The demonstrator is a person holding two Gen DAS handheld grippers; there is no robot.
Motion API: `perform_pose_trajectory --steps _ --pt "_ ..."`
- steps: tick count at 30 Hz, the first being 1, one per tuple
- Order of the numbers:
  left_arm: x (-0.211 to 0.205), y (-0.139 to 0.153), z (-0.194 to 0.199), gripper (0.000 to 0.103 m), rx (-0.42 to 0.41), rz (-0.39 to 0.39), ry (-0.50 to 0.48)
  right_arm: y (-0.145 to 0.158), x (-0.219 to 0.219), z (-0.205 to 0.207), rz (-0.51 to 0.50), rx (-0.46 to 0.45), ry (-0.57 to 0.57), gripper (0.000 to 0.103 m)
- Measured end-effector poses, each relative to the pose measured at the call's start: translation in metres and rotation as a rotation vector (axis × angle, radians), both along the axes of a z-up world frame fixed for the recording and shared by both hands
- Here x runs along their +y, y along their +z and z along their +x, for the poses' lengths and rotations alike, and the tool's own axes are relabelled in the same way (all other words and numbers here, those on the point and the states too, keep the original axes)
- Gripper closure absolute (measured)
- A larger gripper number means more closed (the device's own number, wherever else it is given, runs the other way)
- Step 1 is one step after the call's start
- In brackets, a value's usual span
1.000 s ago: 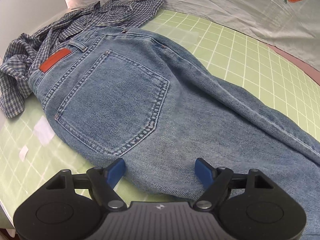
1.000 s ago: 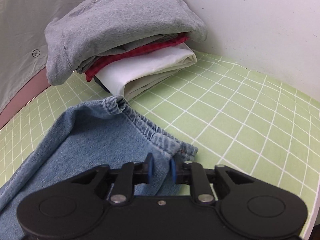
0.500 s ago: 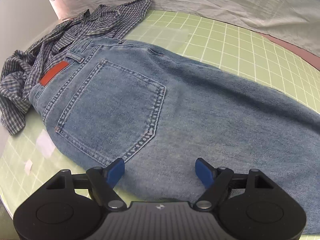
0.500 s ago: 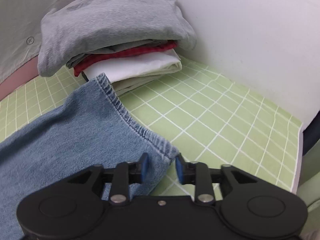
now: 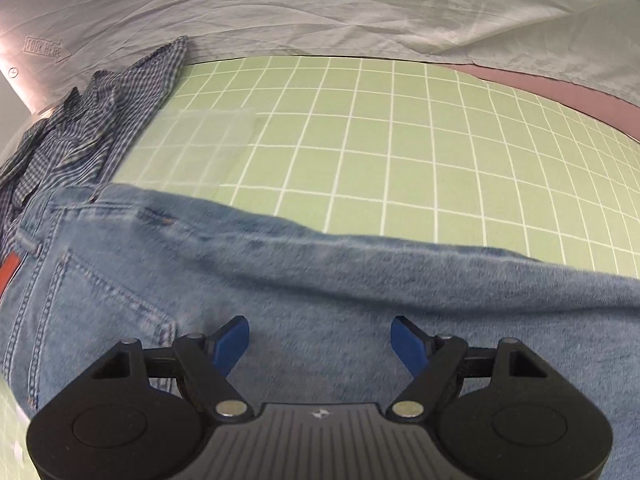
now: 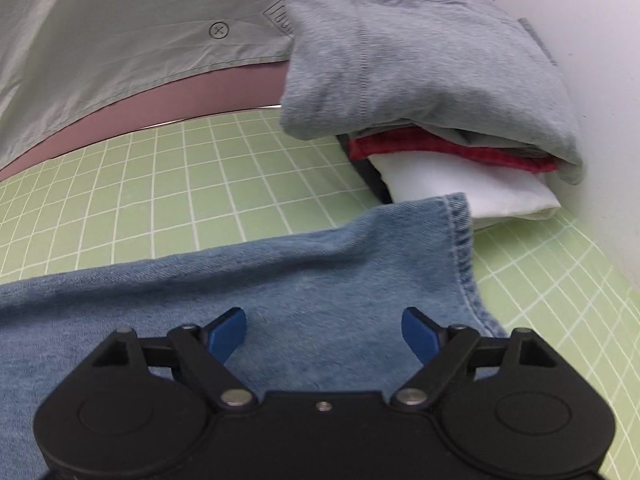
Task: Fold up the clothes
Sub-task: 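Open the right gripper on the hem while the left gripper sweeps over the jeans, then grasp the jeans waistband by the red label with the left gripper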
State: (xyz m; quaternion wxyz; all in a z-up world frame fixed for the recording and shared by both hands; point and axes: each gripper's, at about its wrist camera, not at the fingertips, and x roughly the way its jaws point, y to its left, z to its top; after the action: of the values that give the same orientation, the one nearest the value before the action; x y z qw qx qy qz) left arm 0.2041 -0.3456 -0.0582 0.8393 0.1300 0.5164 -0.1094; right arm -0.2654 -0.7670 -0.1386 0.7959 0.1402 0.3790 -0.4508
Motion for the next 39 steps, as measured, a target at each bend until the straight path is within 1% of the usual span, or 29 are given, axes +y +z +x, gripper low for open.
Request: perform_pose_trajectory --steps 1,3,5,6,8,10,12,15,18,19,22,24,28,31,33,35,36,37,39 --pt "-0.004 -0.001 0.005 0.024 -0.007 0.000 -0.003 -0.003 -0.005 0.009 0.005 -0.001 0.006 0.014" --pt "-0.012 -0.004 0.016 0.014 -0.021 -0.001 -0.009 -0.007 -0.018 0.024 0.011 -0.001 0.011 0.012" --pt "-0.015 -0.007 0.025 0.013 -0.014 -0.011 0.002 -0.011 -0.032 0.037 0.014 -0.001 0.007 0.009" --pt "-0.015 -0.009 0.029 0.011 -0.006 -0.018 0.011 -0.014 -0.040 0.042 0.016 -0.003 0.000 0.009" --pt "-0.014 -0.011 0.035 0.012 0.009 -0.034 0.028 -0.017 -0.054 0.048 0.011 0.004 -0.026 0.008" --pt "-0.011 -0.011 0.033 0.012 0.006 -0.042 0.026 -0.020 -0.067 0.047 0.001 0.008 -0.053 0.006" --pt "-0.007 -0.009 0.029 0.012 0.001 -0.045 0.021 -0.019 -0.077 0.038 0.008 -0.006 -0.065 0.005" --pt "0.005 -0.003 0.022 0.012 -0.001 -0.051 0.049 -0.016 -0.086 0.021 0.021 -0.027 -0.071 0.006" --pt "0.028 0.006 0.009 0.012 -0.010 -0.074 0.086 -0.013 -0.079 -0.002 0.014 -0.007 -0.058 0.005" --pt "0.037 0.010 0.003 0.012 -0.018 -0.075 0.095 -0.014 -0.077 -0.013 0.020 -0.012 -0.068 0.003" --pt "0.066 0.019 -0.016 0.012 -0.037 -0.080 0.131 -0.014 -0.067 -0.053 0.059 -0.095 -0.131 0.002" --pt "0.088 0.025 -0.029 0.012 -0.044 -0.084 0.163 -0.013 -0.055 -0.073 0.062 -0.108 -0.161 0.001" --pt "0.132 0.030 -0.054 0.012 -0.041 -0.108 0.244 -0.015 -0.031 -0.095 0.052 -0.034 -0.188 0.001" --pt "0.165 0.030 -0.072 0.012 -0.028 -0.132 0.311 -0.013 -0.006 -0.108 0.027 0.023 -0.162 0.001" --pt "0.184 0.029 -0.083 0.012 -0.020 -0.146 0.349 -0.013 0.007 -0.112 0.041 0.036 -0.147 0.001" --pt "0.199 0.026 -0.091 0.012 -0.016 -0.163 0.378 -0.013 0.020 -0.123 0.062 0.009 -0.175 0.001" --pt "0.206 0.025 -0.094 0.012 -0.014 -0.171 0.390 -0.014 0.026 -0.130 0.091 -0.016 -0.198 0.001" --pt "0.213 0.023 -0.097 0.012 -0.010 -0.178 0.402 -0.017 0.031 -0.137 0.135 -0.046 -0.226 0.001" --pt "0.223 0.021 -0.098 0.012 -0.007 -0.187 0.419 -0.018 0.044 -0.149 0.163 -0.120 -0.287 0.001"
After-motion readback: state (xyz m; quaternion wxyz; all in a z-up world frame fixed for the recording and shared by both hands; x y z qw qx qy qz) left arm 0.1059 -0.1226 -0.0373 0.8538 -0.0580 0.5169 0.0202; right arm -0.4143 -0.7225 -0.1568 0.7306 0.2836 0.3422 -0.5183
